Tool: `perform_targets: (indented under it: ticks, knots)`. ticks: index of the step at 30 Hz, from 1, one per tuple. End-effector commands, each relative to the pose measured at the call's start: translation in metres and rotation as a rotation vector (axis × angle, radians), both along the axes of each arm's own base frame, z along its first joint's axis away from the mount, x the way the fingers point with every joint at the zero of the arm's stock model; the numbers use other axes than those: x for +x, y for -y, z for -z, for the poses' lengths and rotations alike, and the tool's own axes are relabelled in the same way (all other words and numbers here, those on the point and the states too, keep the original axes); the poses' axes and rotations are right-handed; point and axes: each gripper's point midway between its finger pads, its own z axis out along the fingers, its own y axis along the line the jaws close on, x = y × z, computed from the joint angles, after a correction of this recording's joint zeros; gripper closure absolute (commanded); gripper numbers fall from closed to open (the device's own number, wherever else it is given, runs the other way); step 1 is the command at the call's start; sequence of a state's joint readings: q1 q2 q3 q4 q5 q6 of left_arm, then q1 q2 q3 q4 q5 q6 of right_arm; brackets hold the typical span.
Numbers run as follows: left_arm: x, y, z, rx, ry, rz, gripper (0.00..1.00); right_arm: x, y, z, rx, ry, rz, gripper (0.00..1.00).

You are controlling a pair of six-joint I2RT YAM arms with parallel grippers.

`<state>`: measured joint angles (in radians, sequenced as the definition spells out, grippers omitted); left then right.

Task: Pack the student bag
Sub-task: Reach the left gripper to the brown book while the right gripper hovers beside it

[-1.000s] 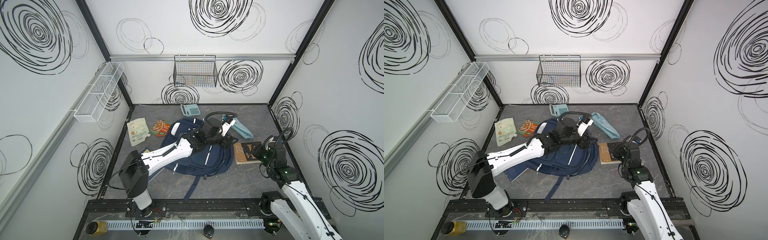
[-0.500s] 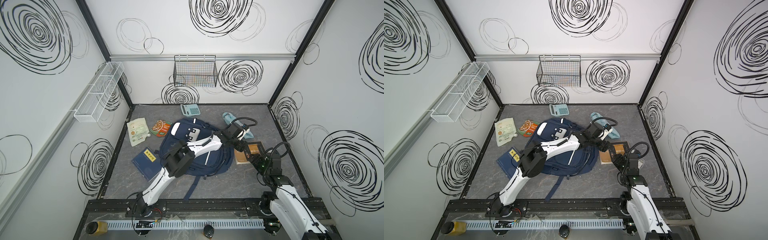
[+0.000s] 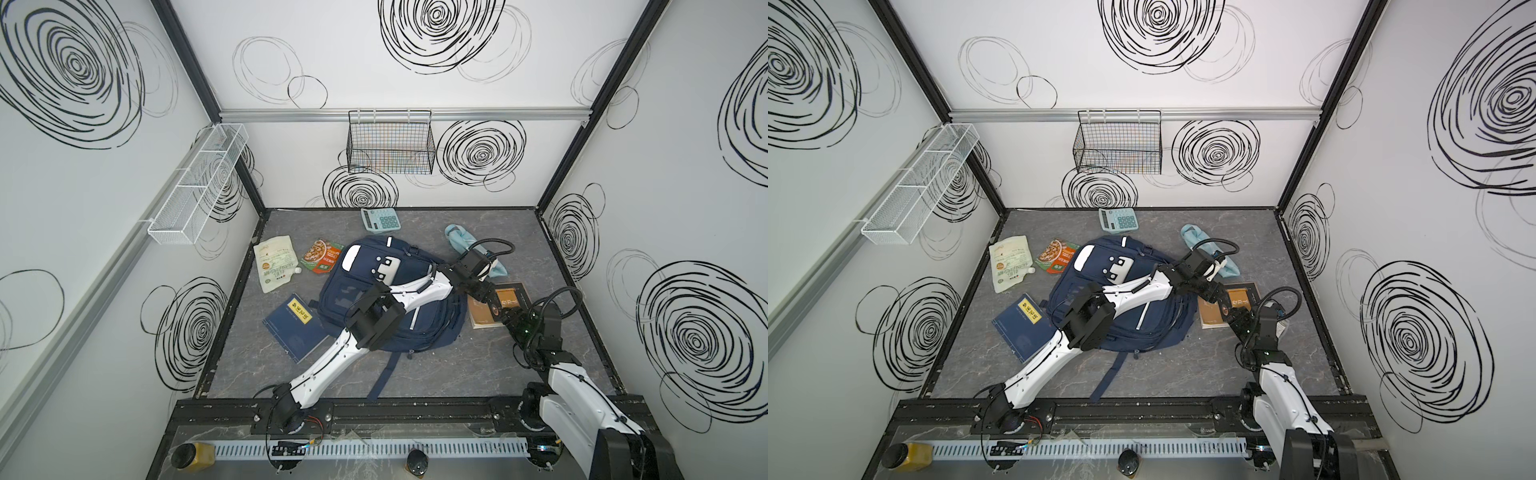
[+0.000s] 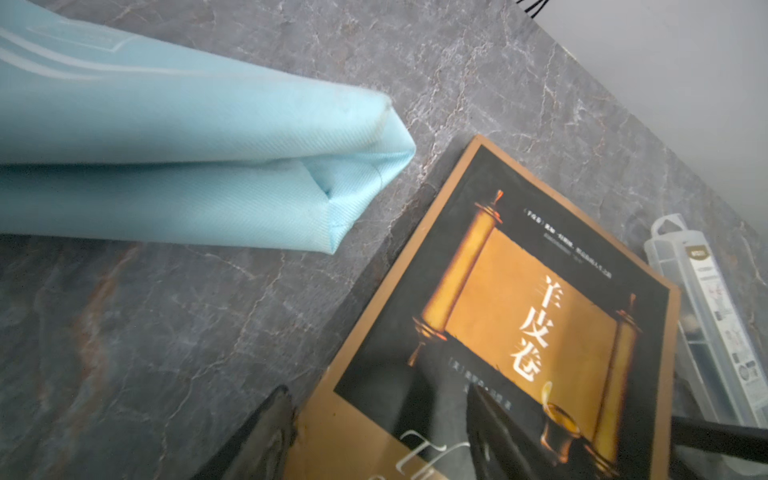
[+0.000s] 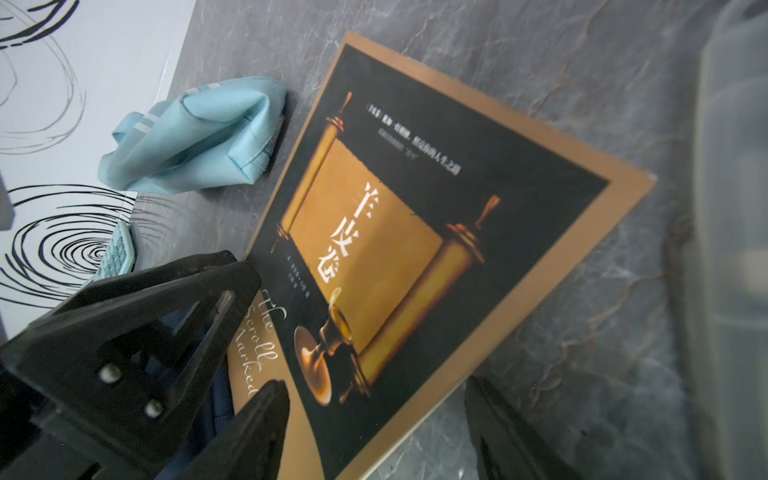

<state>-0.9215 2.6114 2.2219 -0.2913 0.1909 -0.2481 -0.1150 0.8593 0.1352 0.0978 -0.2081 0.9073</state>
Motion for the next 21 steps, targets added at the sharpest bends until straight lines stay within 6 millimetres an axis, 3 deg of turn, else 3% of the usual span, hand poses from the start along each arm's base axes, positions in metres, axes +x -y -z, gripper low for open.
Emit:
perform_targets:
  ticks: [1, 8, 21]
  knots:
    - [-0.025, -0.005, 0.040, 0.059, -0.133, 0.032, 0.31, 0.014, 0.006, -0.014, 0.022, 0.061, 0.019, 0.28]
    - [-0.036, -0.013, 0.045, 0.081, -0.196, 0.053, 0.32, 0.012, 0.016, -0.015, 0.060, 0.082, 0.063, 0.28]
    - [-0.051, -0.024, 0.064, 0.110, -0.258, 0.046, 0.32, 0.016, 0.011, -0.023, 0.070, 0.090, 0.015, 0.29]
